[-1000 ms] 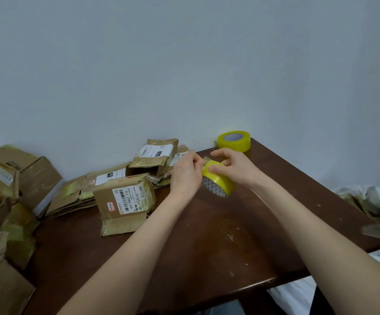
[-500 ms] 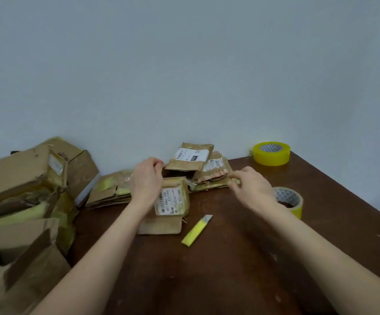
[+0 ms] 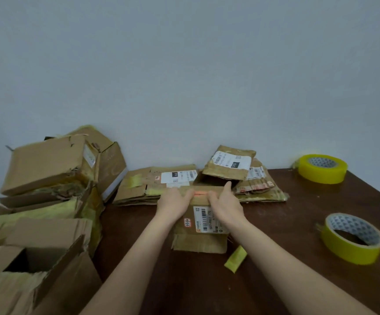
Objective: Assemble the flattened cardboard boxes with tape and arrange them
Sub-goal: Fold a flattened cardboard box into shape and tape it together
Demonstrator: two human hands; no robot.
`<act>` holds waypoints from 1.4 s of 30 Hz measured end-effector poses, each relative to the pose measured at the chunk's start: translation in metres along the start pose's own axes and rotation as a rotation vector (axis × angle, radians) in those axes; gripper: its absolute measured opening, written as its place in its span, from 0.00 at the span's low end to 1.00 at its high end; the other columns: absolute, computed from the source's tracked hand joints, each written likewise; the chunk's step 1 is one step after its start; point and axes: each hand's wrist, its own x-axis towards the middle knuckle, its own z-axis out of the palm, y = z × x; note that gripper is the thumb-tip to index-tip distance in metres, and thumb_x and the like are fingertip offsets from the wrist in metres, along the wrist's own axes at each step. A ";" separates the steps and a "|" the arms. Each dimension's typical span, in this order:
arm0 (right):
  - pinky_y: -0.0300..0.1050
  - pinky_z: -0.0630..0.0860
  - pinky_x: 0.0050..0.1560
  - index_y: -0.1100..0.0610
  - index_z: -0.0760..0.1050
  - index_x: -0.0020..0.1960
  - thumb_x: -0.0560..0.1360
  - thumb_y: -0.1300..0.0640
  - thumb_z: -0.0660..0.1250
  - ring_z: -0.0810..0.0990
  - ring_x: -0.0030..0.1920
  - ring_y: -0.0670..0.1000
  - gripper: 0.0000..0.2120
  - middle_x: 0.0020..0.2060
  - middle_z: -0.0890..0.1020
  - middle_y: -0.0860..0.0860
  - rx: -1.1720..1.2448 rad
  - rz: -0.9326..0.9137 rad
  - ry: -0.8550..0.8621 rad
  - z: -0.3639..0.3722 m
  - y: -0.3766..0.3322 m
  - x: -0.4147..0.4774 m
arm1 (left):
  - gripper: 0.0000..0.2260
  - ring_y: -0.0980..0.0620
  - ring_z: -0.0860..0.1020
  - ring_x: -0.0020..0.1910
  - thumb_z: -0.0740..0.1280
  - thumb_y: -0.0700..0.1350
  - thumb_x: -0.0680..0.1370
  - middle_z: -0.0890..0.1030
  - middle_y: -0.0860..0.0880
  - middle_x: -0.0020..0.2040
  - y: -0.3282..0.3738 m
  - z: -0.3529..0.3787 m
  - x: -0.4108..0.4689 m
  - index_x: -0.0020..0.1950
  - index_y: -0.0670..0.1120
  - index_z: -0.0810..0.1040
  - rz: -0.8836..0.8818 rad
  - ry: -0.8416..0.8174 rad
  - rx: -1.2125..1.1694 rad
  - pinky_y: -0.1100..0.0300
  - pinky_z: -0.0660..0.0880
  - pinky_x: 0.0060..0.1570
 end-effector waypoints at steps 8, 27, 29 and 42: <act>0.54 0.71 0.63 0.61 0.60 0.74 0.82 0.45 0.52 0.74 0.63 0.59 0.27 0.65 0.74 0.59 0.201 0.053 0.005 0.000 0.009 -0.005 | 0.22 0.45 0.79 0.53 0.58 0.58 0.79 0.81 0.43 0.54 -0.006 -0.003 -0.017 0.57 0.42 0.78 -0.075 -0.082 -0.283 0.49 0.75 0.57; 0.45 0.72 0.63 0.52 0.73 0.66 0.68 0.57 0.77 0.75 0.60 0.47 0.28 0.62 0.77 0.49 0.653 -0.327 -0.103 0.036 -0.032 -0.056 | 0.20 0.57 0.68 0.67 0.64 0.43 0.79 0.70 0.53 0.67 -0.030 -0.067 -0.114 0.71 0.48 0.70 0.211 0.603 -0.275 0.66 0.62 0.63; 0.42 0.69 0.64 0.52 0.74 0.64 0.69 0.58 0.76 0.73 0.62 0.47 0.25 0.64 0.75 0.48 0.571 -0.336 -0.040 0.050 -0.032 -0.053 | 0.21 0.55 0.68 0.68 0.63 0.40 0.79 0.71 0.52 0.69 -0.040 -0.058 -0.111 0.72 0.47 0.67 0.147 0.623 -0.230 0.65 0.62 0.65; 0.47 0.74 0.55 0.48 0.77 0.47 0.72 0.47 0.72 0.77 0.54 0.48 0.07 0.52 0.78 0.45 0.180 -0.428 -0.056 0.096 -0.048 -0.029 | 0.23 0.48 0.54 0.77 0.58 0.45 0.81 0.55 0.45 0.78 -0.078 -0.020 -0.110 0.76 0.45 0.60 -0.036 0.382 0.281 0.52 0.52 0.76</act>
